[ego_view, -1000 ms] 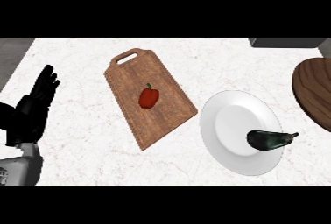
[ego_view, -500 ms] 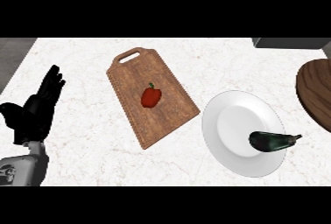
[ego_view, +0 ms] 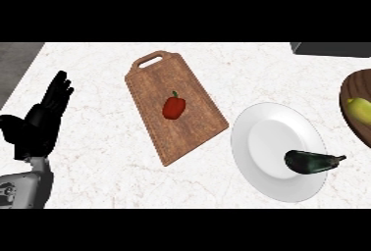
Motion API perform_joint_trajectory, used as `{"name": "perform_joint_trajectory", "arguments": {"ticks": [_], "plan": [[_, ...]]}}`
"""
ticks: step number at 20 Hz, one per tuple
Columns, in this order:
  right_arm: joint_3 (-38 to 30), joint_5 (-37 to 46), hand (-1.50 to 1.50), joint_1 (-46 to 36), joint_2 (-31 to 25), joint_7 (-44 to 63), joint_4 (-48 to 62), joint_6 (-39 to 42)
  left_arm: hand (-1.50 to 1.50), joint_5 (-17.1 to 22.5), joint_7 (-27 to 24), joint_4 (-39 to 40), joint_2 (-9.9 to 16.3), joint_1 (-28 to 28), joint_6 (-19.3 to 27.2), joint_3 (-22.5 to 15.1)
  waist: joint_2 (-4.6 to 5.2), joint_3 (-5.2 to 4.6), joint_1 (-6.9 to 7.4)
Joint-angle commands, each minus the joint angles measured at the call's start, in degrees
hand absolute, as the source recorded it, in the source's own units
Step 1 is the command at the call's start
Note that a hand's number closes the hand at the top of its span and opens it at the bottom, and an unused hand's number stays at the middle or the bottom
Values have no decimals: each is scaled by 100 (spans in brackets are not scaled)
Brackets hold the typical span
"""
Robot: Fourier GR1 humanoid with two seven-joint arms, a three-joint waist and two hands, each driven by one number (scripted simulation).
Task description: Pick the lemon from the plate and place it in the bowl
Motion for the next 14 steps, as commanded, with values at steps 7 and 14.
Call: {"name": "perform_joint_trajectory", "arguments": {"ticks": [7, 14], "plan": [[-830, -869, -150, -643, 29, -840, 1341, 1529, 0, 52, 43, 70, 10, -102, -31, 50, 27, 23, 1], [-1894, -2004, -150, -874, -582, -265, 1976, 2706, 0, 18, -101, 63, -21, 32, 21, 75, 47, 37, -33]]}}
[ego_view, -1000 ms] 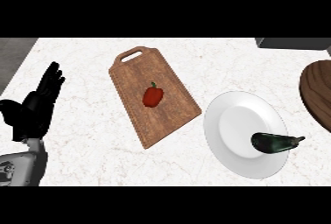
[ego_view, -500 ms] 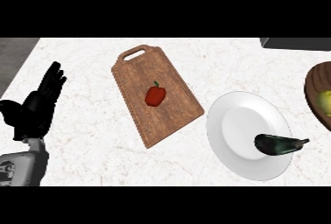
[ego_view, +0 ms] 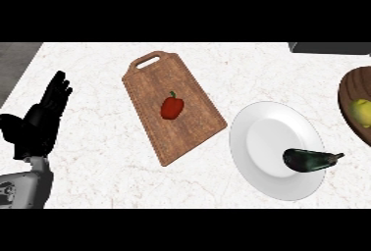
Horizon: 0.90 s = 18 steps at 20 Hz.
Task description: Pick the lemon from the plate and place it in the bowl
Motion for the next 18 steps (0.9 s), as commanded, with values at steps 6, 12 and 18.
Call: {"name": "perform_joint_trajectory", "arguments": {"ticks": [6, 12, 18], "plan": [[-514, -572, -150, 243, -814, 189, 378, 1681, 0, 78, 20, -35, 52, -27, -74, 53, 53, 39, -17], [-729, -847, -150, 381, -1016, 540, 368, 2140, 0, 88, -109, -27, -16, 45, 8, 105, 59, 61, -56], [-955, -1161, -150, 438, -1038, 831, 243, 2665, 0, 59, 6, -45, 7, 16, 23, 96, 28, 85, -147]]}}
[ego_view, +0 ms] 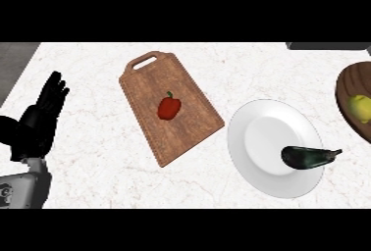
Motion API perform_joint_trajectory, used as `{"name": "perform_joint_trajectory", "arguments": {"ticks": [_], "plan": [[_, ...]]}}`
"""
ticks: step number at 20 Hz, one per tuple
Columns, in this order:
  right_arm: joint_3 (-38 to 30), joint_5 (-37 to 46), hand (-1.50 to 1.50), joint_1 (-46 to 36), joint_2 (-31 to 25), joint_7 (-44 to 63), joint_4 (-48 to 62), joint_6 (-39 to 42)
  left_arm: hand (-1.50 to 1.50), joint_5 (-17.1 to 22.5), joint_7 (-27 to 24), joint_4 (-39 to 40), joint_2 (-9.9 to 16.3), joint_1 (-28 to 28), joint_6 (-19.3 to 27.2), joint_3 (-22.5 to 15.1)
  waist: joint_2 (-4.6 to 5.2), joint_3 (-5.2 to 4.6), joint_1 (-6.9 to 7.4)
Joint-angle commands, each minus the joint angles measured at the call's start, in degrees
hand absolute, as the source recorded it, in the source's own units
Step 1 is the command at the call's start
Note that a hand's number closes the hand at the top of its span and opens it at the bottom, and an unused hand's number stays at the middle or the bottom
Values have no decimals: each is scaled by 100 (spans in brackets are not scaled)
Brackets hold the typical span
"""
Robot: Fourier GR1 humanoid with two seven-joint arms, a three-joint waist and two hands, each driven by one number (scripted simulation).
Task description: Pick the lemon from the plate and place it in the bowl
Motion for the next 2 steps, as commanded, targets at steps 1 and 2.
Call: {"name": "perform_joint_trajectory", "arguments": {"ticks": [1, 2], "plan": [[-199, -248, -150, 82, -139, -511, -3, 1289, 0, 1, -26, 10, -37, 51, 27, 7, -20, 0, -30], [-255, -317, -150, 132, -113, -508, -29, 1306, 0, 12, 30, -55, -29, 32, 11, -10, -36, 11, -47]]}}
